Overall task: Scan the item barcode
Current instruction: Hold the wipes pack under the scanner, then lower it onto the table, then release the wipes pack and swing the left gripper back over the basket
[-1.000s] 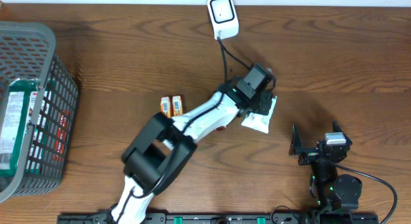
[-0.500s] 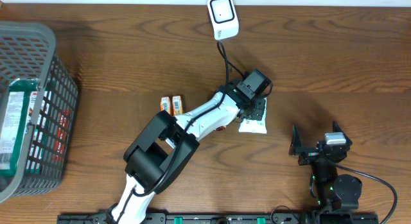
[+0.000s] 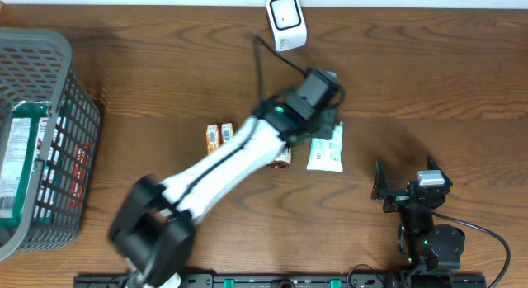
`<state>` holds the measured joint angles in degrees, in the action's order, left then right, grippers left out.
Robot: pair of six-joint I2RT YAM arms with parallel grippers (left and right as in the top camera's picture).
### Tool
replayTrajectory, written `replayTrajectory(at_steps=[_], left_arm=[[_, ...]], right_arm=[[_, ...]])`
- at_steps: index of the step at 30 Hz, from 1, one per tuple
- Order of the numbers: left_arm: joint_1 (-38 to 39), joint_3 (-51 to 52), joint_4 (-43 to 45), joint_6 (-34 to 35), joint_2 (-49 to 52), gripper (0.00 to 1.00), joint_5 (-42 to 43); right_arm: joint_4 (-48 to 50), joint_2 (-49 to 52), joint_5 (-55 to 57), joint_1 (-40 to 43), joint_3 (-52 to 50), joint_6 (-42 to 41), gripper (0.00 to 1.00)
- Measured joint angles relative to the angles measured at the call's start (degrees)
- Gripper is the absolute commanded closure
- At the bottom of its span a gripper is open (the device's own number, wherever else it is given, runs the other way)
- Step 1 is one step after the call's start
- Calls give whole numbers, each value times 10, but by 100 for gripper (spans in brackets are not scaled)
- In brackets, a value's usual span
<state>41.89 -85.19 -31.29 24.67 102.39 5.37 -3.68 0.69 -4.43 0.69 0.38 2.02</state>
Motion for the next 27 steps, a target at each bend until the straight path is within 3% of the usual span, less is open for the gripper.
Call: replayTrajectory(at_steps=[3,6,8,13,18,23,27], left_arm=[[-61,-20,-71,-9,-65,59,-22],[-160,-54,-121,-25,-133,38,-35],[-242,-68,-143,-27,-182,33,-42],[-464,-76,-200,-27,-275,28,-57],[-659,-76,-243,-27,-288,28,-60],[-765,-76,-252,-27,-267,27,-60],[-793,-76,-251,-32,-238,15,-59]], right_arm=[[0,0,0,0,0,0,1],[0,0,0,0,0,0,1],[0,0,0,0,0,0,1],[0,0,0,0,0,0,1],[0,0,0,0,0,0,1],[0,0,0,0,0,0,1],[0,0,0,0,0,0,1]])
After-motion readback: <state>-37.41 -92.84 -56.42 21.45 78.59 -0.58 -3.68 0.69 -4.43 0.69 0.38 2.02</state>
